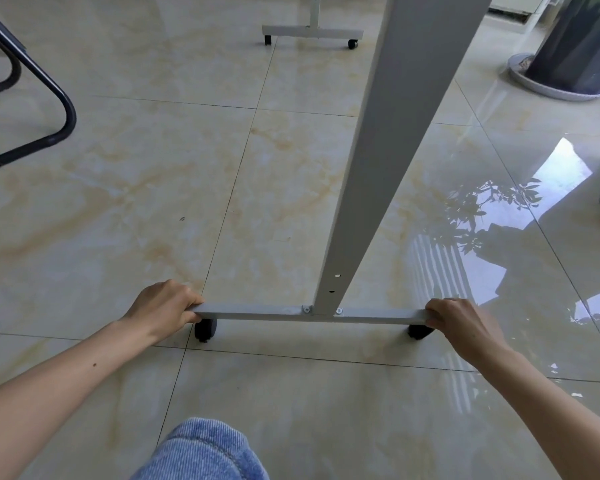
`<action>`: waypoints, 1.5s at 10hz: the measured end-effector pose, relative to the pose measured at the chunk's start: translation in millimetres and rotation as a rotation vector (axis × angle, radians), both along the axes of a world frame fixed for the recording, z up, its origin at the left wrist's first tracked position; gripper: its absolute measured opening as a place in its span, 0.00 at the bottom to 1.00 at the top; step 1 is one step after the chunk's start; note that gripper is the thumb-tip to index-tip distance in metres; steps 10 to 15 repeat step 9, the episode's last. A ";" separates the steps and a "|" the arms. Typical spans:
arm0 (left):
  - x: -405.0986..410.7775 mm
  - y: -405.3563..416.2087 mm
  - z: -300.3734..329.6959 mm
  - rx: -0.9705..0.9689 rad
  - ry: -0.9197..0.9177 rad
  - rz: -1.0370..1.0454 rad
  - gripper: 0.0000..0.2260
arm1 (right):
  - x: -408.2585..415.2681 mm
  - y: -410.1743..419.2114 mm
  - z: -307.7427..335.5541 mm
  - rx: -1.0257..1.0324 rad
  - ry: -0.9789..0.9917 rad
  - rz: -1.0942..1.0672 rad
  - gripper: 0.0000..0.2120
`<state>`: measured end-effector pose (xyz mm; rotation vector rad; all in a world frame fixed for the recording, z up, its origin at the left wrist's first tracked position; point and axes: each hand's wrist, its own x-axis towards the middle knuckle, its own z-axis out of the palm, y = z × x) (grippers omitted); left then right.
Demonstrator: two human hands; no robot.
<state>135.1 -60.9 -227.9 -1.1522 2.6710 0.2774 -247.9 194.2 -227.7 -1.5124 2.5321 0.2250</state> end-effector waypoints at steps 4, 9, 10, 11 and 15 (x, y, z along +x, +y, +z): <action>-2.6 -6.5 -6.9 -0.025 0.032 0.039 0.04 | -4.5 -6.4 -2.4 -0.018 0.013 -0.030 0.09; 0.1 6.3 13.2 0.059 0.088 0.082 0.15 | 11.2 5.2 21.8 -0.111 -0.064 -0.061 0.19; 0.1 6.3 13.2 0.059 0.088 0.082 0.15 | 11.2 5.2 21.8 -0.111 -0.064 -0.061 0.19; 0.1 6.3 13.2 0.059 0.088 0.082 0.15 | 11.2 5.2 21.8 -0.111 -0.064 -0.061 0.19; 0.1 6.3 13.2 0.059 0.088 0.082 0.15 | 11.2 5.2 21.8 -0.111 -0.064 -0.061 0.19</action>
